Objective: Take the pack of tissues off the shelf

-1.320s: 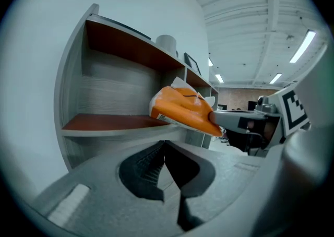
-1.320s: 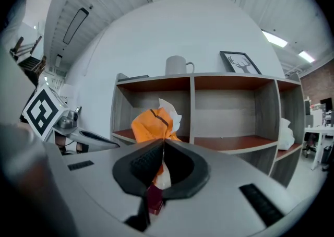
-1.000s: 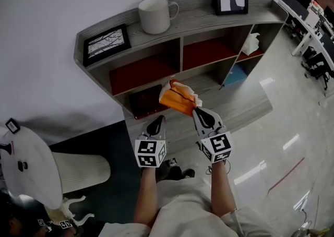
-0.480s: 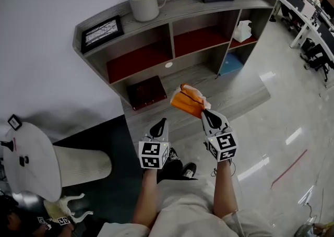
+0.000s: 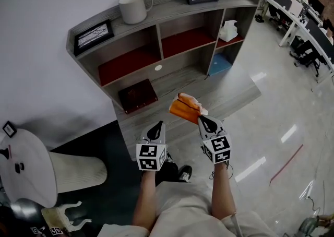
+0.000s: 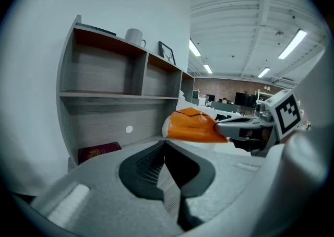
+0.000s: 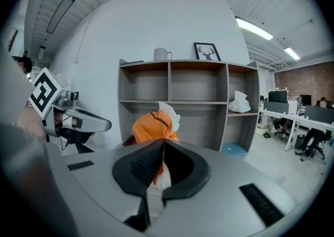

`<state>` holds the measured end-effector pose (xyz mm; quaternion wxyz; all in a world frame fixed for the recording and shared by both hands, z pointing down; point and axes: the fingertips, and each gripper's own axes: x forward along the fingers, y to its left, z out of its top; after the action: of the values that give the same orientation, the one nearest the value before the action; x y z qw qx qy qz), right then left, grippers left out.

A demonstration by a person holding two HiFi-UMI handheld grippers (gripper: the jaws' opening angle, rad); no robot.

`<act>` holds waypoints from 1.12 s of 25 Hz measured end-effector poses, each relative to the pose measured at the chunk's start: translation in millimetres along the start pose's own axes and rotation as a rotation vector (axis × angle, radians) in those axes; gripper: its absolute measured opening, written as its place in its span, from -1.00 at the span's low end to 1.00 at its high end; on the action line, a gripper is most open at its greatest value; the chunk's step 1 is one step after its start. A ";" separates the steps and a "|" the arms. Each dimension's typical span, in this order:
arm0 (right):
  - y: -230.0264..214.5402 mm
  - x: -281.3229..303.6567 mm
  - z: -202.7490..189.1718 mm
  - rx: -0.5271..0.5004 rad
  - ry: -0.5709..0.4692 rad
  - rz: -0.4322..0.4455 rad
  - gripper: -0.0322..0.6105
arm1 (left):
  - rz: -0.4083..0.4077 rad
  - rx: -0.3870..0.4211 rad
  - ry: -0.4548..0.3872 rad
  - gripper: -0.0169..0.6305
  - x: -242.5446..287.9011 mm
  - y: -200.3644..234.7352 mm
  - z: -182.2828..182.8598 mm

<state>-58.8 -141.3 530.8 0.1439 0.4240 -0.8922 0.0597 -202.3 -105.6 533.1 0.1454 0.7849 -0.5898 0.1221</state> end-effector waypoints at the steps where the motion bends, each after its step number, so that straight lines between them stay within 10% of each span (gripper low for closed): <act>1: 0.0 -1.2 -1.7 -0.004 0.005 -0.001 -0.83 | -0.003 0.000 0.001 -0.92 0.4 -1.7 -1.3; 28: -7.8 10.7 -7.6 0.029 0.031 0.041 -0.83 | -0.023 0.050 0.039 -0.91 18.0 -3.3 5.9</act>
<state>-57.7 -152.5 541.2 0.1503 0.4069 -0.8973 0.0819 -194.0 -123.0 533.9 0.1384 0.7924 -0.5747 0.1505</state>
